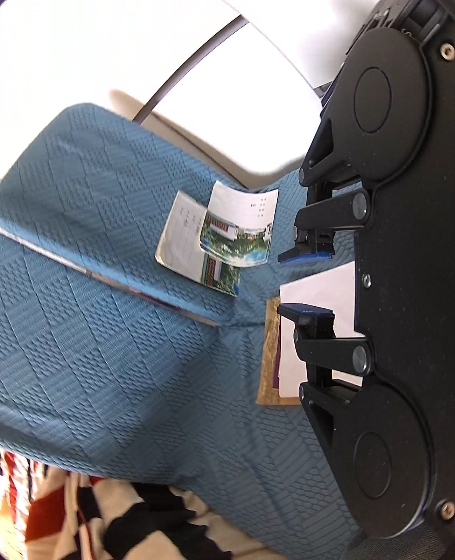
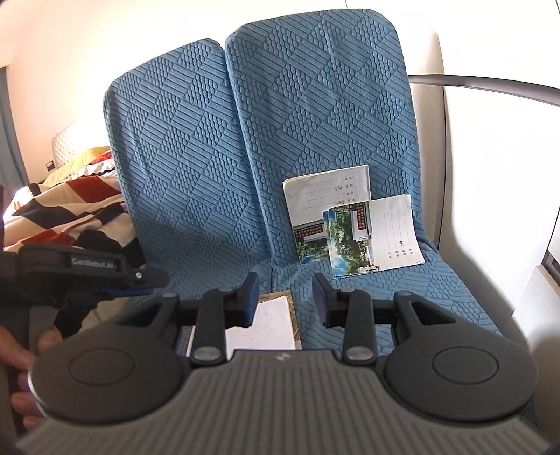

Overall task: Organize objects
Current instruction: 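Open both grippers and withdraw them from the stack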

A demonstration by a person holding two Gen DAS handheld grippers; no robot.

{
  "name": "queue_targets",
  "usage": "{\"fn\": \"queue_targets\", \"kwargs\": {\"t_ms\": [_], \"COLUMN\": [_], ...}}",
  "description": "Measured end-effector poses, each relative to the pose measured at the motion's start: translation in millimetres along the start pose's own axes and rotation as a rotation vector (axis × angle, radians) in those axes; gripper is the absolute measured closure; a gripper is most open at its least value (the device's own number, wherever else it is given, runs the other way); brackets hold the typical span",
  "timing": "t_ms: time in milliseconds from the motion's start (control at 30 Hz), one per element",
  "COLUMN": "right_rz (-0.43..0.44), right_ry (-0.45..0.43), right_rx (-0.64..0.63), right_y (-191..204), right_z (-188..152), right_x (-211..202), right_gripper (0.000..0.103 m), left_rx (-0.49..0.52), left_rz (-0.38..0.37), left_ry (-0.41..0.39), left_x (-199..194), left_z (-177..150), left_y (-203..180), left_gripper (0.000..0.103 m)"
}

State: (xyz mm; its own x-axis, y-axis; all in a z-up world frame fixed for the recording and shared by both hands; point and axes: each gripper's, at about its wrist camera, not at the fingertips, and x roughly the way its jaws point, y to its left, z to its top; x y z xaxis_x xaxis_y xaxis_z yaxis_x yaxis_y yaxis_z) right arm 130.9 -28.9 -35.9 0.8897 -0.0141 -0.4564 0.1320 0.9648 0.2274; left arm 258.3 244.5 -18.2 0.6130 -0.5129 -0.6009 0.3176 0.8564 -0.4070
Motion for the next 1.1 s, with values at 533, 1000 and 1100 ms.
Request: {"fn": "queue_targets", "kwargs": {"t_ms": [533, 1000, 1100], "right_rz": [-0.043, -0.062, -0.077], "right_ry": [-0.004, -0.019, -0.022], "right_rx": [-0.024, -0.005, 0.0], "right_y": [-13.9, -30.7, -39.1], "right_z": [-6.6, -7.9, -8.6], "right_x": [-19.7, -28.1, -31.0], "right_gripper": [0.062, 0.062, 0.062], "left_rx": [0.052, 0.09, 0.101], "left_rz": [0.035, -0.006, -0.017], "left_ry": [-0.011, -0.002, -0.003], "left_x": [-24.0, -16.9, -14.5], "left_z": [-22.2, -25.1, -25.8], "left_y": [-13.1, -44.7, -53.1], "left_gripper": [0.08, 0.075, 0.073]}}
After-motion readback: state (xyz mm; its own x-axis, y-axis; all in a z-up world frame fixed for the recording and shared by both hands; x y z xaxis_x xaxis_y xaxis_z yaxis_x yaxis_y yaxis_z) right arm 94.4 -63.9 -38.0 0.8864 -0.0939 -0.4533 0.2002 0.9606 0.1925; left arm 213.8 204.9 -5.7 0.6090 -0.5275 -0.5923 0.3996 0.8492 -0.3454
